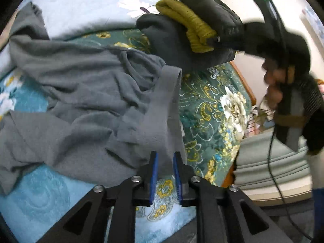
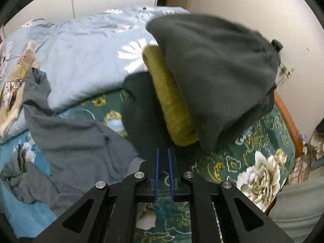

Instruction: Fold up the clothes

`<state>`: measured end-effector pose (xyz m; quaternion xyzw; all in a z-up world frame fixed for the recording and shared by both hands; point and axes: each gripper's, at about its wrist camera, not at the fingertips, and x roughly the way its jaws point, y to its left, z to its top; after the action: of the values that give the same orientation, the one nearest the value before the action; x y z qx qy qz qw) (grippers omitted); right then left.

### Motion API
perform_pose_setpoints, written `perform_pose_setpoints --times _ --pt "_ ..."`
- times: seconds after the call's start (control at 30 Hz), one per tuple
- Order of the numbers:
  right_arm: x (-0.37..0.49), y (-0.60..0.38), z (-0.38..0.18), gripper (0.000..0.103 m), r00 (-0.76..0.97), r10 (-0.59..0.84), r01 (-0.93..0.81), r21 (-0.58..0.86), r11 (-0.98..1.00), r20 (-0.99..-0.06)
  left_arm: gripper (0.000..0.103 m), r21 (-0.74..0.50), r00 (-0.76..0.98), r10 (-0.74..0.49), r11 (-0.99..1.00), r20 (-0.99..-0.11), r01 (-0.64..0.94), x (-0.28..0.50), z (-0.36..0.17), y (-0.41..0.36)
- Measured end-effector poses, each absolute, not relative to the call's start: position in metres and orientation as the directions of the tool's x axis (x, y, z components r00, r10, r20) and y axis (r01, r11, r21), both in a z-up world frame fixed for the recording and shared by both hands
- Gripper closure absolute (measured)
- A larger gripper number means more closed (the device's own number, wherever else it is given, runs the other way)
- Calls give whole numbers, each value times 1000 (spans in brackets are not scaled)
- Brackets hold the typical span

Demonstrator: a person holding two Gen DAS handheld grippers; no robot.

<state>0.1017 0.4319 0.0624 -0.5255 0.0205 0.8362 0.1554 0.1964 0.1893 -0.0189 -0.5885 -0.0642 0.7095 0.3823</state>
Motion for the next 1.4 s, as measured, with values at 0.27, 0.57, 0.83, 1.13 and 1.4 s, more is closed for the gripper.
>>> perform_pose_setpoints --times 0.27,0.57,0.83,1.13,1.4 --pt "163 424 34 68 -413 -3 -217 101 -971 -911 50 -468 -218 566 -801 -795 -373 163 9 74" --pt "237 397 -55 50 -233 -290 -304 353 -885 -928 47 -70 -429 53 -997 -902 24 92 -38 -105" --pt "230 383 -78 56 -220 -299 -426 367 -827 -929 47 -194 -345 176 -981 -922 20 91 -83 -121" --pt "212 384 -58 99 -233 -177 -431 265 -863 -956 94 -139 -364 71 -976 -929 165 97 -72 -128" --pt "228 441 -23 99 -387 -125 -424 297 -855 -914 95 -318 -440 77 -801 -895 507 143 -43 -164"
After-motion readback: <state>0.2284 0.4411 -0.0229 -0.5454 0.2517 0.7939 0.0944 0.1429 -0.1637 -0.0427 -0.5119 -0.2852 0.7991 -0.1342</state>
